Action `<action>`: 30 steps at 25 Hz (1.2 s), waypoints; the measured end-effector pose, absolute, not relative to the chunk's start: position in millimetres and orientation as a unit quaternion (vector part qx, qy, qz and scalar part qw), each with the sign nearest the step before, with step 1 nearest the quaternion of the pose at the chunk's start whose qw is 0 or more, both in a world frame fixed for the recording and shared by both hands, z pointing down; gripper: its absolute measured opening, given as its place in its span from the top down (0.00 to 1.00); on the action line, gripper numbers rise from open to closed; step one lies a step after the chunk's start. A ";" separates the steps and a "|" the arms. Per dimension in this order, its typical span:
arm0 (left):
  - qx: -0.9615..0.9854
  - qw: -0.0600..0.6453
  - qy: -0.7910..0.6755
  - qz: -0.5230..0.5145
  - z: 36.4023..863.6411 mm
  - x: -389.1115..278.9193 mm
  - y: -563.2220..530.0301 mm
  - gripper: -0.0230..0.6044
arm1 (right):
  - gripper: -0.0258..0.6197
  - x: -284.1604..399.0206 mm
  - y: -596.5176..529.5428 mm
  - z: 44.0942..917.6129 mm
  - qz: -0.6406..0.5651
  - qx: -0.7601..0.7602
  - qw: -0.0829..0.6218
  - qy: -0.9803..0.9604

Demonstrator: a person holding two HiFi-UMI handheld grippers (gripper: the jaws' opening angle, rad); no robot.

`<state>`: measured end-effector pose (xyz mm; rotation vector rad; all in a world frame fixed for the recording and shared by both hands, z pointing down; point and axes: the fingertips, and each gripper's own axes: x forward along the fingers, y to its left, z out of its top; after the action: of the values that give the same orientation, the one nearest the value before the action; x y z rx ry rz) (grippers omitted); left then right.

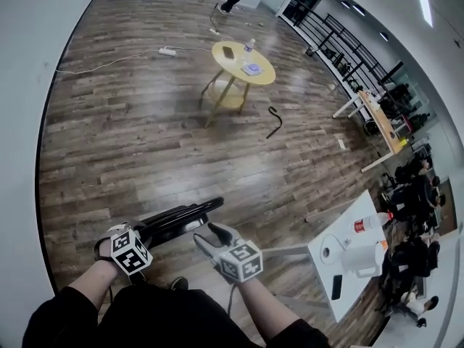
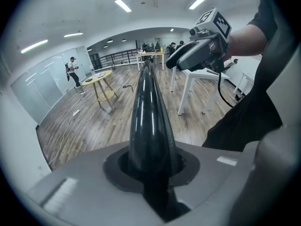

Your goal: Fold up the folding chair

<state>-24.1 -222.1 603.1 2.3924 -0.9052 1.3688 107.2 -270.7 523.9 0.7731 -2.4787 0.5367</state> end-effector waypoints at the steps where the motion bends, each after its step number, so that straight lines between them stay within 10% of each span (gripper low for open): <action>1: 0.820 0.116 -0.307 0.468 602.6 -24.0 -223.8 0.84 | 0.60 104.1 -274.7 521.0 0.171 0.277 0.256 -0.910; 15: 0.808 0.172 -0.309 0.472 614.4 -29.3 -220.8 0.84 | 0.60 85.3 -303.5 533.2 -0.215 0.015 0.430 -0.877; 30: 0.781 0.207 -0.320 0.496 620.5 -24.7 -195.4 0.83 | 0.60 79.7 -289.8 597.8 -0.291 -0.209 0.468 -0.808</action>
<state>-24.7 -195.4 620.5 2.1748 -0.8903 1.3806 79.7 -289.8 597.8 -0.5125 -1.9822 -0.7141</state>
